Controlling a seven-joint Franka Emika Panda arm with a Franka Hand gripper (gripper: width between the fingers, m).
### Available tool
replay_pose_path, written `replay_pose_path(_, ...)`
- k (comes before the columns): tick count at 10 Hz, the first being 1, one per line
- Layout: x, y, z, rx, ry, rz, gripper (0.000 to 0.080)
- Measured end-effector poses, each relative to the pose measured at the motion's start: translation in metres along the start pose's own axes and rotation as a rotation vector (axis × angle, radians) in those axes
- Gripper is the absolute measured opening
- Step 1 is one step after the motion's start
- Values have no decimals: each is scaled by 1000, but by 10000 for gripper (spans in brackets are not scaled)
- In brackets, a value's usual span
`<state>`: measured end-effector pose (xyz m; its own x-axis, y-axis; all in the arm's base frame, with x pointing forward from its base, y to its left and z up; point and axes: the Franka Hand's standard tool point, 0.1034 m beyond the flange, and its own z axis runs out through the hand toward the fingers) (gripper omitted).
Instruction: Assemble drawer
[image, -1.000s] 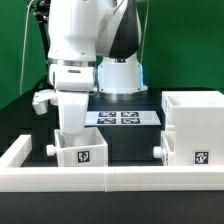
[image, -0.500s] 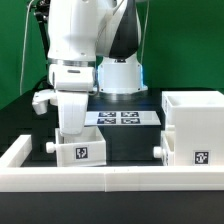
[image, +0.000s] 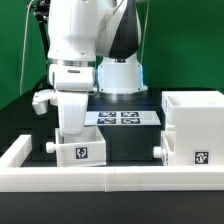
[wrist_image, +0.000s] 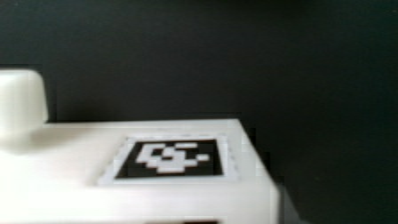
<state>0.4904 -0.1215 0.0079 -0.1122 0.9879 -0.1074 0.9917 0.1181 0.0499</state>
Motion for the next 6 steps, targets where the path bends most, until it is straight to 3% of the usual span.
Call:
replay_pose_path(2,28,-9,-3,-21,12,68,42)
replay_pose_path(3,37,-10,-5,-12,15,90,42)
replay_pose_path(4,40,-5,-10,-18,14,107,42)
replay_pose_path(5,47,9,-26,-27,15,130,42)
replay_pose_path(6,68,12,-32,-35,23,181,42)
